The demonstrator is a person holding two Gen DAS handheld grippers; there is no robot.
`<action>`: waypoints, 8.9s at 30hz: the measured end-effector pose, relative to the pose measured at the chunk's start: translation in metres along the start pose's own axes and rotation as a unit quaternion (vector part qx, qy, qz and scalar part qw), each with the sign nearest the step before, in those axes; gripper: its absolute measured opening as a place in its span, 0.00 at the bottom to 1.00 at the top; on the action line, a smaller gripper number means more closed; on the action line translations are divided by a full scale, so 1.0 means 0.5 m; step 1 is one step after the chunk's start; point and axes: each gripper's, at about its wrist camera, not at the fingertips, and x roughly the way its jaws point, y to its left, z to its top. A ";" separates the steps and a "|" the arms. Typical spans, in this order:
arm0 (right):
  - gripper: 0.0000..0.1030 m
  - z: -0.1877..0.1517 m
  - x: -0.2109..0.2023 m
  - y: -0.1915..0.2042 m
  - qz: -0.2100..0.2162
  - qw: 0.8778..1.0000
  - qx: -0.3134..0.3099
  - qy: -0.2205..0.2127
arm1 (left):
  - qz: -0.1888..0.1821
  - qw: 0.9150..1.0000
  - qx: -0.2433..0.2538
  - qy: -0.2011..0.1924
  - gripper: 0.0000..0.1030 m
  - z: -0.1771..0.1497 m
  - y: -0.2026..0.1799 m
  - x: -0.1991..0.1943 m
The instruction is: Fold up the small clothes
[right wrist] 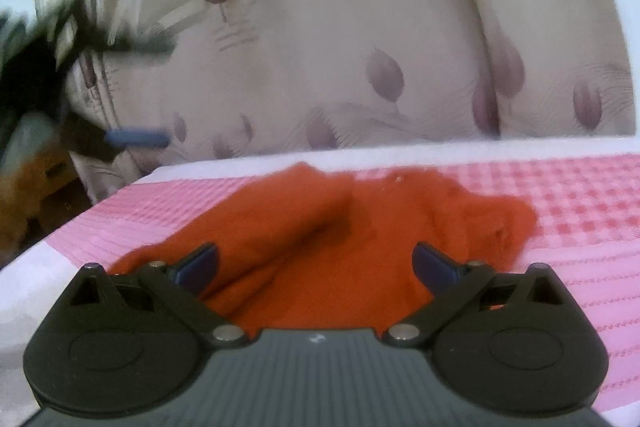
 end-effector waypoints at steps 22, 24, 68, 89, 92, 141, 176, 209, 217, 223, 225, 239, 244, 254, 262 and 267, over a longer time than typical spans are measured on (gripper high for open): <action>0.81 0.032 0.155 -0.024 0.129 0.952 0.263 0.086 | -0.036 0.999 -0.027 -0.019 1.00 -0.192 0.133 -0.019; 0.53 0.034 0.154 -0.023 0.117 0.955 0.257 0.089 | -0.032 0.998 -0.050 -0.012 1.00 -0.189 0.145 -0.017; 0.43 -0.011 -0.139 -0.170 -0.054 0.972 0.228 0.028 | -0.007 0.997 -0.073 -0.027 1.00 -0.184 0.163 -0.025; 0.39 0.078 -0.154 -0.227 -0.091 0.972 0.217 0.002 | -0.104 0.994 0.042 -0.001 1.00 -0.203 -0.061 0.078; 0.39 0.106 -0.077 -0.262 -0.117 0.972 0.203 0.018 | -0.105 0.994 0.033 0.010 1.00 -0.222 -0.042 0.089; 0.45 0.007 -0.086 -0.060 -0.105 0.994 -0.022 -0.007 | -0.021 0.998 0.039 0.052 1.00 -0.252 -0.017 0.046; 0.60 -0.088 -0.119 -0.024 -0.176 0.981 0.030 0.082 | 0.083 0.995 0.054 0.020 1.00 -0.260 -0.021 0.020; 0.95 -0.088 -0.137 -0.048 -0.153 0.983 0.077 0.064 | 0.102 0.990 0.085 0.037 1.00 -0.263 -0.033 0.026; 0.96 -0.089 -0.164 -0.098 -0.093 0.982 0.162 0.036 | 0.057 0.994 0.077 0.059 1.00 -0.252 -0.029 0.025; 0.96 -0.079 -0.166 -0.138 -0.053 0.975 0.212 0.029 | 0.002 0.997 0.012 0.071 1.00 -0.214 0.019 0.034; 0.96 -0.070 -0.150 -0.157 -0.043 0.973 0.226 0.031 | -0.008 0.997 0.010 0.076 1.00 -0.195 0.027 0.048; 0.97 0.008 0.005 -0.256 0.058 0.961 0.257 0.086 | -0.107 0.984 -0.040 0.136 1.00 -0.098 0.081 0.198; 0.97 0.018 0.038 -0.248 0.079 0.966 0.226 0.093 | -0.141 0.978 -0.037 0.148 0.99 -0.092 0.075 0.233; 0.98 0.028 0.066 -0.246 0.103 0.970 0.198 0.098 | -0.127 0.982 0.025 0.139 0.88 -0.103 0.032 0.260; 0.98 0.029 0.072 -0.242 0.099 0.972 0.191 0.093 | -0.083 0.985 0.080 0.128 0.81 -0.116 -0.004 0.261; 1.00 0.026 0.071 -0.235 0.095 0.974 0.186 0.088 | -0.079 0.985 0.088 0.125 0.81 -0.117 -0.003 0.262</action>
